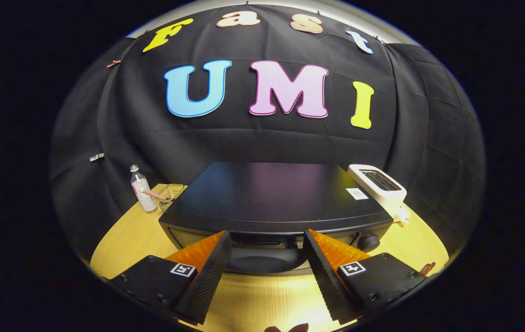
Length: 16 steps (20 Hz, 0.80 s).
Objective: Open the toaster oven, put the food inside, and close the toaster oven door.
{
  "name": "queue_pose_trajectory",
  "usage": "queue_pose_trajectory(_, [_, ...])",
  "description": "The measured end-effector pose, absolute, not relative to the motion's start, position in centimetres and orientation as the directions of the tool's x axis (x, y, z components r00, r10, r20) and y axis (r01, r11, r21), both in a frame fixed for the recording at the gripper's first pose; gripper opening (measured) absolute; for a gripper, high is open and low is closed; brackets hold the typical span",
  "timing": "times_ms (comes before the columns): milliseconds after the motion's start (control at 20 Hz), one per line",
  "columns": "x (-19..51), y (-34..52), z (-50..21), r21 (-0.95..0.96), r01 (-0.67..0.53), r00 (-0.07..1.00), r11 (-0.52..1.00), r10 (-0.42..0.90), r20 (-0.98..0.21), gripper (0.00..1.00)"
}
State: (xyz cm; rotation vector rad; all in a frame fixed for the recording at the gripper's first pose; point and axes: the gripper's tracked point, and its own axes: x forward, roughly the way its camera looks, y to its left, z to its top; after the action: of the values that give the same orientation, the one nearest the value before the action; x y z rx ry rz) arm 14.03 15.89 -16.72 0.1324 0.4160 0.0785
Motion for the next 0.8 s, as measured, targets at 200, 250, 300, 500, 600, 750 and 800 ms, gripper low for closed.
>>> queue_pose_trajectory(200, [14.1,15.9,-17.2,0.147,-0.039,0.908,0.988,0.097,-0.407,0.97])
queue_pose_trajectory(250, [14.0,15.9,-17.0,0.154,-0.037,0.912,0.987,0.096,-0.399,0.98])
queue_pose_trajectory(300, [13.7,16.0,-17.1,0.162,-0.031,0.911,0.986,0.095,-0.402,0.98])
queue_pose_trajectory(500, [11.5,15.9,-17.6,0.16,-0.024,0.903,0.987,0.09,-0.421,0.98])
queue_pose_trajectory(600, [9.8,15.9,-18.1,0.167,-0.021,0.9,0.986,0.092,-0.427,0.98])
queue_pose_trajectory(750, [6.9,15.9,-19.6,0.189,-0.018,0.884,0.982,0.104,-0.455,0.98])
queue_pose_trajectory(800, [5.8,15.9,-20.4,0.199,-0.015,0.872,0.98,0.11,-0.476,0.98])
